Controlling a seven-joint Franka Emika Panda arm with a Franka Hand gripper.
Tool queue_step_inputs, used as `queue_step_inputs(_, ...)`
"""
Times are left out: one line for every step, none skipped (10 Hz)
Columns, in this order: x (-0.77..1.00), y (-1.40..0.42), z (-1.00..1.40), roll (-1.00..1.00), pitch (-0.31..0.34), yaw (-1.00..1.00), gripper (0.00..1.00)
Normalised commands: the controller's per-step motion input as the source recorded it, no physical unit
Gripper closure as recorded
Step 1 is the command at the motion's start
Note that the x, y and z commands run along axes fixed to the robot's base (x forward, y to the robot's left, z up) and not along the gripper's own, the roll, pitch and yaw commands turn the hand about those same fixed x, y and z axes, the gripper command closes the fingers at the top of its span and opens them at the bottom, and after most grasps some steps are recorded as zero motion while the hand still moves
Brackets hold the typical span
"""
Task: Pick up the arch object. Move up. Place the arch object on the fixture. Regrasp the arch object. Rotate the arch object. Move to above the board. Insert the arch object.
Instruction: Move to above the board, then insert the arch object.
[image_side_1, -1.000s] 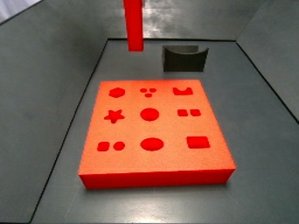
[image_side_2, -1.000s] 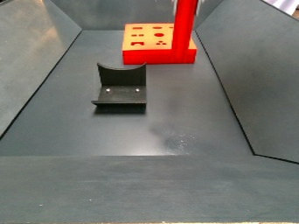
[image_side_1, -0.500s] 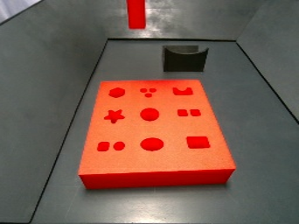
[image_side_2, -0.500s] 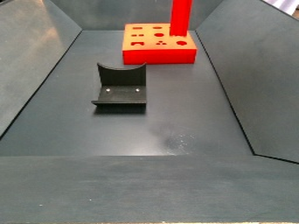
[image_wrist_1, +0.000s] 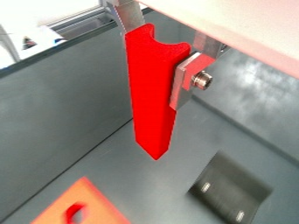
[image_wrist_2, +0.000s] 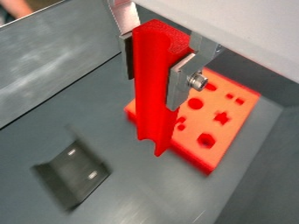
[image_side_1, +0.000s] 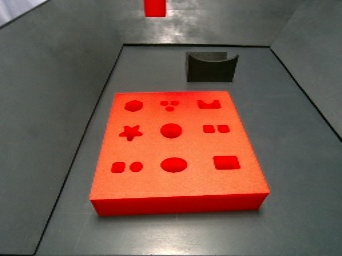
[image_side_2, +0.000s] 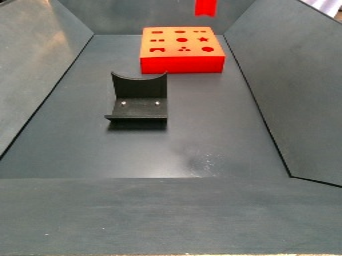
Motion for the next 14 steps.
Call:
queue_step_inputs(0.16, -1.00, 0.22, -0.07, 0.299, -0.01, 1.00)
queue_step_inputs(0.18, -1.00, 0.21, -0.07, 0.249, -0.01, 1.00)
queue_step_inputs(0.18, -1.00, 0.22, -0.02, 0.196, 0.00, 1.00)
queue_step_inputs(0.19, -1.00, 0.22, 0.00, 0.165, 0.00, 1.00)
queue_step_inputs(0.20, -0.94, 0.21, -0.01, 0.127, 0.01, 1.00)
queue_step_inputs(0.18, -0.74, 0.17, 0.00, 0.122, 0.01, 1.00)
queue_step_inputs(0.13, -0.38, 0.10, 0.01, 0.115, 0.01, 1.00)
queue_step_inputs(0.11, -0.27, 0.07, 0.01, 0.106, 0.00, 1.00)
queue_step_inputs(1.00, 0.39, -0.61, -0.08, -0.001, 0.02, 1.00)
queue_step_inputs(1.00, 0.49, -0.72, -0.15, -0.013, 0.02, 1.00)
queue_step_inputs(1.00, 0.57, -0.80, -0.13, -0.009, 0.00, 1.00)
queue_step_inputs(1.00, 0.58, -0.80, -0.13, -0.014, 0.00, 1.00)
queue_step_inputs(1.00, 0.46, -0.69, -0.11, -0.050, 0.00, 1.00)
queue_step_inputs(0.92, 0.11, -0.33, 0.00, -0.023, 0.12, 1.00)
